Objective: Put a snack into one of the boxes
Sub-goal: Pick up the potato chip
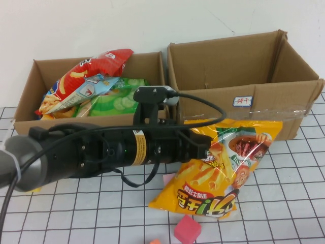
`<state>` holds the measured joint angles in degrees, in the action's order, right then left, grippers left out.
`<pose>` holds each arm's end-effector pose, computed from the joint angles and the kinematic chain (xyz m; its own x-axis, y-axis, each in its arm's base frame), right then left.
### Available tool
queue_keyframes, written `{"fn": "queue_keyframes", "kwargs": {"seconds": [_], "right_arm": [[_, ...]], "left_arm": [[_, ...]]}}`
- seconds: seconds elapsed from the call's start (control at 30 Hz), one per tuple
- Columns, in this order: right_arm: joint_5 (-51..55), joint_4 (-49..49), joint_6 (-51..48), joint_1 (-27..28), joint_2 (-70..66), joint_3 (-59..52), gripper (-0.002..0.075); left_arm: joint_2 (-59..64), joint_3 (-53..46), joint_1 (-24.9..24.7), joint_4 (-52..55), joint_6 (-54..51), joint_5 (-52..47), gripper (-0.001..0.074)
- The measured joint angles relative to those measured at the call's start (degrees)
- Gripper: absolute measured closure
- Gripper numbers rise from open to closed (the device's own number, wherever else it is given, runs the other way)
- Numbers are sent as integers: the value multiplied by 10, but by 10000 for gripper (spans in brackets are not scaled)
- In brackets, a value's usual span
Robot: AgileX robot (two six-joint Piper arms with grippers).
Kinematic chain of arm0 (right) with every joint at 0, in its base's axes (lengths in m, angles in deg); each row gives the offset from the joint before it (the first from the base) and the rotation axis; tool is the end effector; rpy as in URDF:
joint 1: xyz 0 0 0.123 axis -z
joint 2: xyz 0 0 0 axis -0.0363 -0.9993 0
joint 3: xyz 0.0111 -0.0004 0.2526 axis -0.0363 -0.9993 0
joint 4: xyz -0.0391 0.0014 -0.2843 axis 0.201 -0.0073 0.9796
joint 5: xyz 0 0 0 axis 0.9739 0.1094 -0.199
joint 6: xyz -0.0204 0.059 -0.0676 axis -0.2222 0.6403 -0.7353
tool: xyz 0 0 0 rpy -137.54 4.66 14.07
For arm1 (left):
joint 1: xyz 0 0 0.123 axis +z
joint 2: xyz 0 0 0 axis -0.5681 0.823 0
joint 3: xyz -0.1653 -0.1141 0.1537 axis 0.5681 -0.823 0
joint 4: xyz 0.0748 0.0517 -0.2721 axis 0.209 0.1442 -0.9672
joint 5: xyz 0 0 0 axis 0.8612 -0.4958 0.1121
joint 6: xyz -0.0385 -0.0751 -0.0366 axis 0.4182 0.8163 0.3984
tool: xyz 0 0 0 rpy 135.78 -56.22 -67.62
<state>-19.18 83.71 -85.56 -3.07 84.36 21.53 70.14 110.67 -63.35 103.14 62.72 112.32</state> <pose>0.1222 0.0010 0.1733 -0.2757 -0.1380 -0.9513 -0.0425 0.9904 -0.1314 0.3208 -0.2309 0.1815 -0.6505 0.0223 -0.7592 0.6366 0.5611 -0.5290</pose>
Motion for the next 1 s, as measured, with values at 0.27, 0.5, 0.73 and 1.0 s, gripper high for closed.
{"fn": "queue_keyframes", "kwargs": {"seconds": [0.27, 0.5, 0.73, 1.0], "right_arm": [[0, 0, 0, 0, 0, 0, 727], [0, 0, 0, 0, 0, 0, 727], [0, 0, 0, 0, 0, 0, 727], [0, 0, 0, 0, 0, 0, 727]], "left_arm": [[-68, 0, 0, 0, 26, 1, 731], [-128, 0, 0, 1, 28, -6, 735], [-134, 0, 0, 35, 55, -6, 735], [-133, 0, 0, 103, 99, -11, 735]]}}
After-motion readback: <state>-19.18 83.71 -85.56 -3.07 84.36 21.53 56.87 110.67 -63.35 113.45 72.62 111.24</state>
